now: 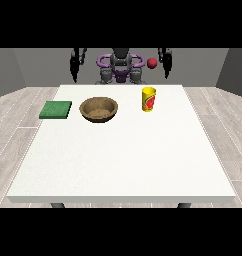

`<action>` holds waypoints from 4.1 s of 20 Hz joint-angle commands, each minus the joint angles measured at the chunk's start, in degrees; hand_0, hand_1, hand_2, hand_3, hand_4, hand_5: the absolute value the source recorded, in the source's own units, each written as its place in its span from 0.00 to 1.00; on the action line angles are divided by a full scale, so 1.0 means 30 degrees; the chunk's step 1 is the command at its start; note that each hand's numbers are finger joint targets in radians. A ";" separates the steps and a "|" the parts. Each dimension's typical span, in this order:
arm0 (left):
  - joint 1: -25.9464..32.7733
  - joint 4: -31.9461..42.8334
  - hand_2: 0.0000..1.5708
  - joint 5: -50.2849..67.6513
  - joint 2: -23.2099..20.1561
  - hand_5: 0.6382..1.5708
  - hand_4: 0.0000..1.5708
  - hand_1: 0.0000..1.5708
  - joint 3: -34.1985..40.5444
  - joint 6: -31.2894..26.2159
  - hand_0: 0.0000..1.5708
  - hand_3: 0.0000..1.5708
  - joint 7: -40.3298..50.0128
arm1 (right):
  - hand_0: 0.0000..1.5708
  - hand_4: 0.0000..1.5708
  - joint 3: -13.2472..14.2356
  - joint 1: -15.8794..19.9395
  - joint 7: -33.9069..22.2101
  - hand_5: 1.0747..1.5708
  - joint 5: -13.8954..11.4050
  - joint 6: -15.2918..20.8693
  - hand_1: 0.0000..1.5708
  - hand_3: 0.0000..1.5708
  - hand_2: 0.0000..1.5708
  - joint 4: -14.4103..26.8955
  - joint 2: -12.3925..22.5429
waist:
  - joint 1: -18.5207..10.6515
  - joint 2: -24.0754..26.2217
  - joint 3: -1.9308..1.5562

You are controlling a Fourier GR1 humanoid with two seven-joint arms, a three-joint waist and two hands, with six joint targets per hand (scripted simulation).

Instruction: Pick the cup and pour the ball into the bowl, then pick the bowl and place it on the pad

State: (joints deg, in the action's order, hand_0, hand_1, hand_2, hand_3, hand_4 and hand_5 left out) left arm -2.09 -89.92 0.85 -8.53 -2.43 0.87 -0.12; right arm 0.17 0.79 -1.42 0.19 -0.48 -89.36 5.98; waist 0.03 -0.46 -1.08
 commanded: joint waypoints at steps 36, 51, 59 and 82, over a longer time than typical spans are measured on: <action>-0.5082 0.9140 0.00 0.0533 0.1712 0.95 0.00 0.00 0.4449 0.0428 0.00 0.00 -1.1729 | 0.00 0.00 0.3953 0.3155 0.2800 1.00 0.3686 -0.4051 0.00 0.00 0.00 -0.0490 0.2229 | 0.2543 -0.4152 0.0375; -0.8364 1.8210 0.00 0.0747 0.0045 0.95 0.00 0.00 0.6258 0.0349 0.00 0.00 -1.7444 | 0.00 0.00 0.4433 0.2868 0.5102 1.00 0.3908 -0.5801 0.00 0.00 0.00 0.1245 0.2647 | 0.2843 -0.5030 0.0375; -0.8293 1.8206 1.00 -0.1936 0.1446 0.70 0.85 0.79 0.4568 0.5531 0.79 1.00 -1.8549 | 0.00 0.00 0.5148 0.3580 0.6608 1.00 0.3600 -0.6053 0.00 0.00 0.00 0.3399 0.3185 | 0.2883 -0.5263 0.0346; -1.3267 1.8392 1.00 -1.0299 -0.4772 0.68 1.00 0.95 0.0271 0.8648 0.95 1.00 -0.5299 | 0.00 0.00 0.5617 0.3258 0.4698 1.00 0.4122 -0.6842 0.00 0.00 0.00 0.6437 0.3841 | 0.2562 -0.0270 0.0345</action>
State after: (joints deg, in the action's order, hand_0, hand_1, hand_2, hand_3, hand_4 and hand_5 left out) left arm -38.28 -35.45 -25.26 -21.52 0.75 25.22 -23.33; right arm 17.84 9.44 13.92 12.50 -21.75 -69.94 18.67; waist 6.50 -2.03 -0.14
